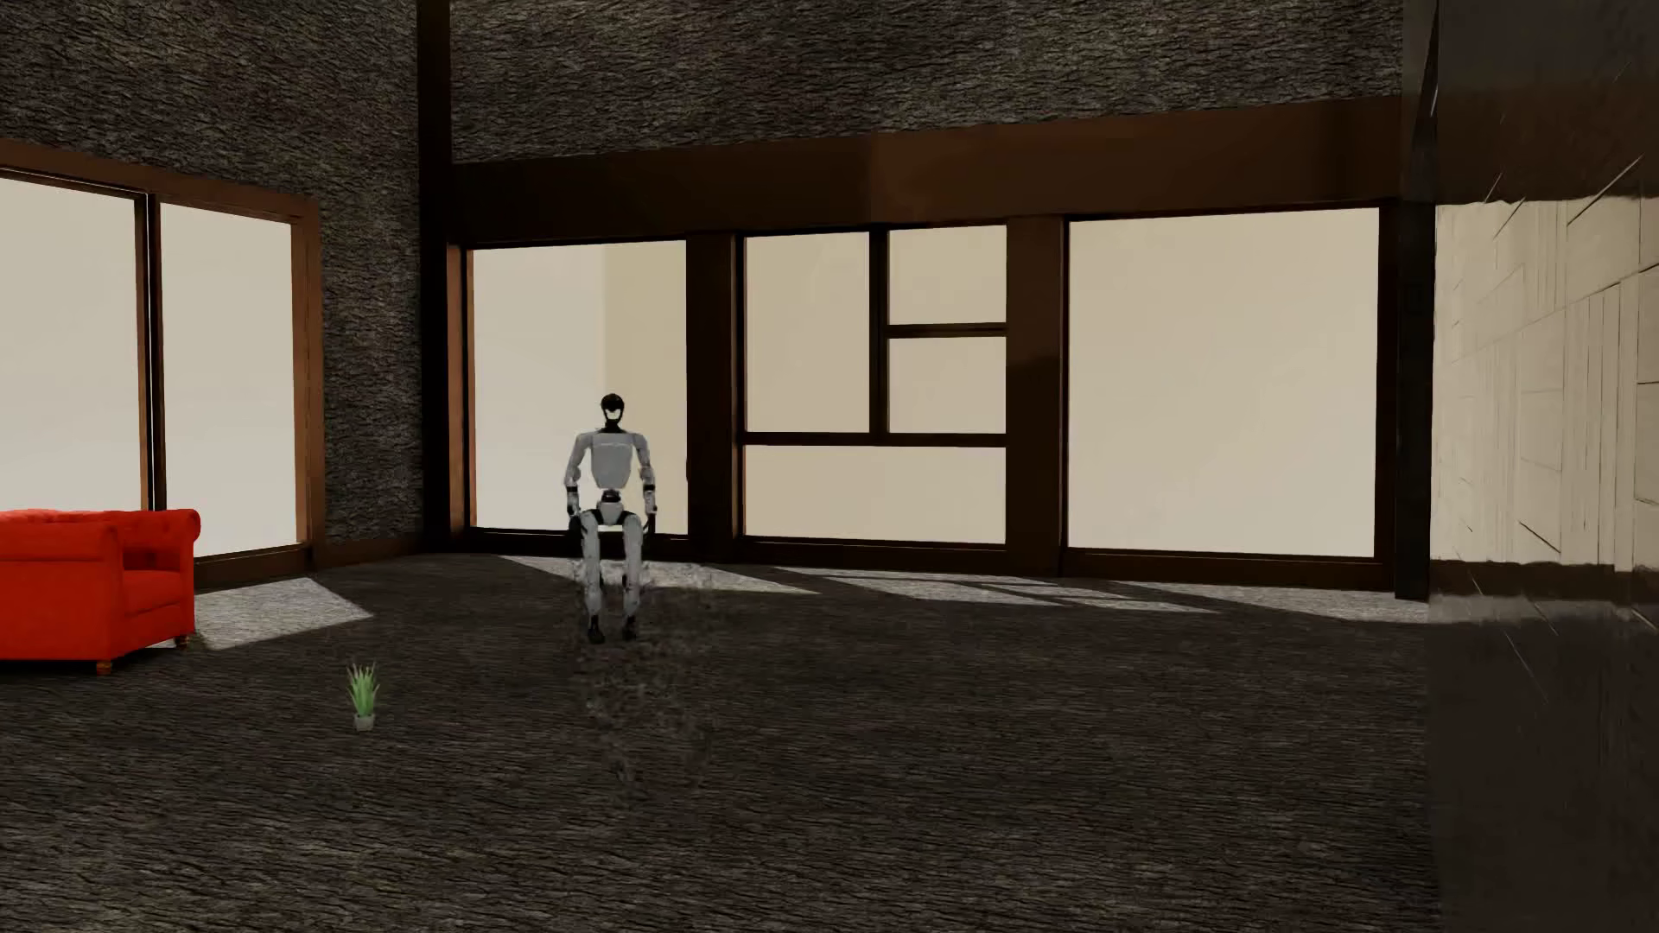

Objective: Avoid the plant

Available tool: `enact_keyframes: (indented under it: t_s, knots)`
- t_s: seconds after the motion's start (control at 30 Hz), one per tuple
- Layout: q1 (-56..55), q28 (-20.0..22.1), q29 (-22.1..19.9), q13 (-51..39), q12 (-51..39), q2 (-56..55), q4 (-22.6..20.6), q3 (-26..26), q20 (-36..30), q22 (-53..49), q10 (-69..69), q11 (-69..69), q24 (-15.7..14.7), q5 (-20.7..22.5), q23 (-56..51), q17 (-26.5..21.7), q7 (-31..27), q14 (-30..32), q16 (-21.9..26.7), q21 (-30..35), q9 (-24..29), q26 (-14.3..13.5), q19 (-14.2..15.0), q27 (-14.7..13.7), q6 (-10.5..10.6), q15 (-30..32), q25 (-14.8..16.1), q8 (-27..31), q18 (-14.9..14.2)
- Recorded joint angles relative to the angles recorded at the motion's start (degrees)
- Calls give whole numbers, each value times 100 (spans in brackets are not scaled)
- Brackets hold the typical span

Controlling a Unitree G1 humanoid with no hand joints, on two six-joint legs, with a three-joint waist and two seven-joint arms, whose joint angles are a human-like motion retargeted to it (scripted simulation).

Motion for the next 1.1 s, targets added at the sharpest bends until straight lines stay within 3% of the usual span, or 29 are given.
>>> enact_keyframes:
  t_s: [0.3, 0.33, 0.43, 0.47, 0.5, 0.6, 0.7, 0.77, 0.8, 0.83, 0.87, 0.9, 0.97, 1.0, 1.03, 1.1]
  knots:
    - [69, 0, 0, -224, -233, -270, -35, -192, 146, -135, -96, 37, 0, 66, -506, 120, 0, -322, -98, -215, 64, 0, 0, 0, 34, 661, 0, 0, 0]
    - [8, 0, 0, -201, -162, -268, -20, -38, 111, -112, 14, 56, 0, 131, -557, 102, 0, -432, -84, -8, 78, 0, 0, 0, 49, 743, 0, 0, 0]
    - [-751, 0, 0, -247, 41, 138, 69, 70, 165, 18, 1393, 51, 0, 247, -476, 10, 0, -641, -47, 234, 374, 0, 0, 0, 109, 490, 0, 0, 0]
    - [-1086, 0, 0, -168, 76, 279, 14, 125, 97, 15, 1955, 44, 0, 234, -951, -181, 0, -703, -64, 148, 499, 0, 0, 0, 123, 387, 0, 0, 0]
    - [-1396, 0, 0, -235, 180, 382, 19, 379, 61, 43, 2376, 12, 0, 124, -934, -240, 0, -738, -60, 278, 474, 0, 0, 0, 57, 253, 0, 0, 0]
    - [-2215, 0, 0, -559, 373, 676, 26, 911, 7, 174, 1916, -97, 0, -81, -750, -134, 0, -407, 68, 61, 553, 0, 0, 0, -172, -95, 0, 0, 0]
    - [-2747, 0, 0, -786, 493, 1465, 116, 1016, 42, 578, 1183, -194, 0, -103, -774, -132, 0, 161, 76, 14, 696, 0, 0, 0, -158, -775, 0, 0, 0]
    - [-2950, 0, 0, -926, 524, 1903, 95, 1143, 102, 803, 818, -219, 0, -132, -637, -131, 0, 216, 75, 28, 757, 0, 0, 0, -168, -966, 0, 0, 0]
    - [-3016, 0, 0, -971, 506, 2090, 276, 1342, 75, 849, 977, -331, 0, -102, -490, -114, 0, 140, 93, 106, 733, 0, 0, 0, -167, -871, 0, 0, 0]
    - [-3103, 0, 0, -876, 508, 2217, 116, 1428, 11, 901, 1138, -288, 0, -243, -727, -249, 0, 160, 97, 431, 681, 0, 0, 0, -222, -762, 0, 0, 0]
    - [-3321, 0, 0, -775, 518, 2125, 57, 1599, 55, 968, 1595, -126, 0, -407, -435, -77, 0, -18, 66, 28, 591, 0, 0, 0, -291, -478, 0, 0, 0]
    - [-3158, 0, 0, -719, 599, 2224, -13, 1657, 18, 841, 1907, 126, 0, -521, -340, -80, 0, -211, 170, 449, 602, 0, 0, 0, -413, -9, 0, 0, 0]
    - [-2823, 0, 0, -367, 490, 1581, -55, 1535, -116, 1056, 2184, 1612, 0, -597, -300, -124, 0, -666, 73, 512, 411, 0, 0, 0, -323, 2003, 0, 0, 0]
    - [-2346, 0, 0, -318, 428, 1073, -279, 1483, 26, 927, 2123, 2879, 0, -794, -255, -62, 0, -878, 85, 568, 635, 0, 0, 0, -380, 2662, 0, 0, 0]
    - [-2017, 0, 0, -164, 358, 408, -517, 1048, 54, 783, 1998, 4179, 0, -852, -403, -99, 0, -1037, -3, 404, 738, 0, 0, 0, -402, 2653, 0, 0, 0]
    - [-1004, 0, 0, 21, 241, -749, -437, 473, -23, 496, 1457, 5287, 0, -621, -243, -109, 0, -1162, 52, 496, 788, 0, 0, 0, -176, 2419, 0, 0, 0]
